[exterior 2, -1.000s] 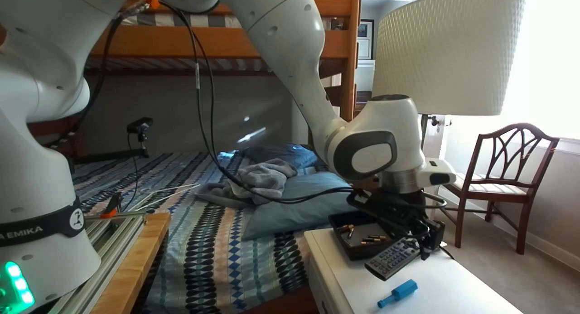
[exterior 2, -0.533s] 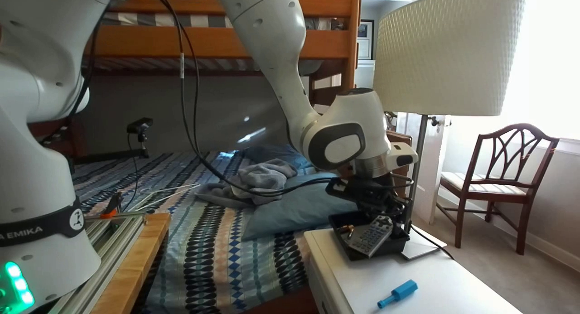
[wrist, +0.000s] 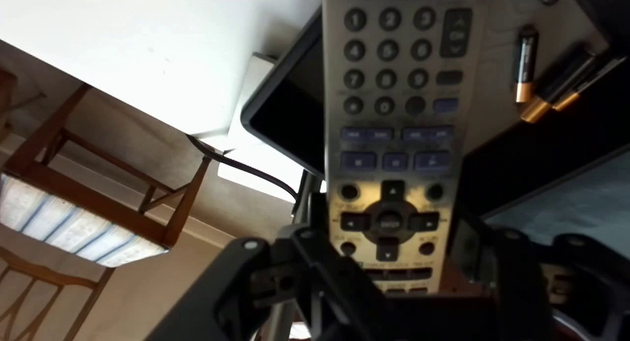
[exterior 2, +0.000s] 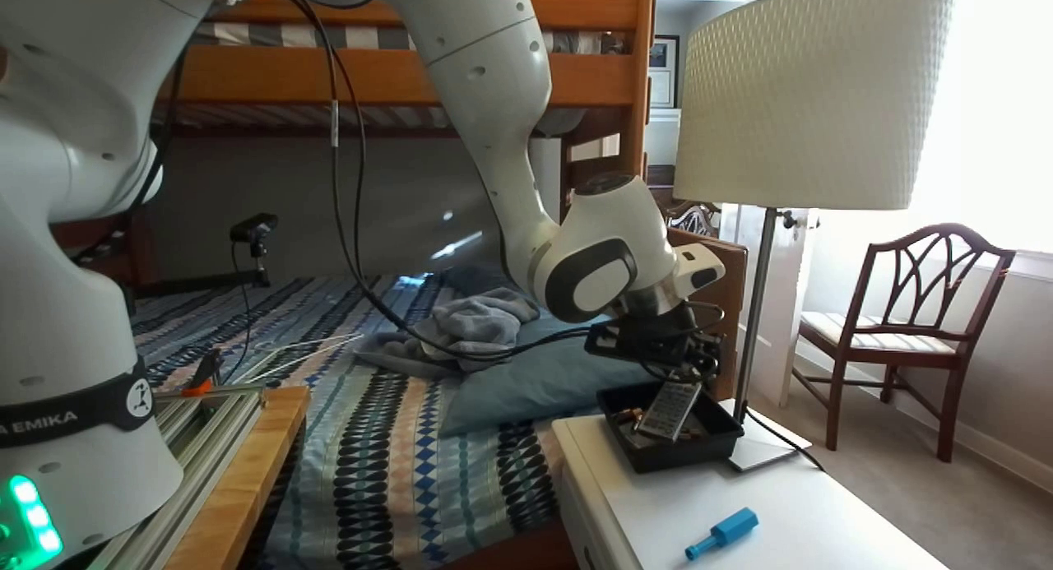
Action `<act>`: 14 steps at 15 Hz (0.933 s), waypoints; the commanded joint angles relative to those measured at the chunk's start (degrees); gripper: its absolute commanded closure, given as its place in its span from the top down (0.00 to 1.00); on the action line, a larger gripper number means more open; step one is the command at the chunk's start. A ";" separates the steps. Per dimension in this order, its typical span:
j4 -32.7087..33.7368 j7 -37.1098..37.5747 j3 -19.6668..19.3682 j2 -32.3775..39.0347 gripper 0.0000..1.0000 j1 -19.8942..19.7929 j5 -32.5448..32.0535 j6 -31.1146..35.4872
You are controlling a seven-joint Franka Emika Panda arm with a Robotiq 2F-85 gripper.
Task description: Put the remote in the black bowl
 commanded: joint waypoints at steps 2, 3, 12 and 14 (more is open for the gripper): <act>4.71 1.08 1.11 5.06 0.32 0.68 -5.80 3.27; 5.73 1.02 0.99 5.90 0.32 1.46 -6.66 3.31; 13.30 1.55 1.13 12.05 0.32 3.12 -8.24 0.70; 14.00 1.53 1.13 12.85 0.32 2.85 -8.20 0.23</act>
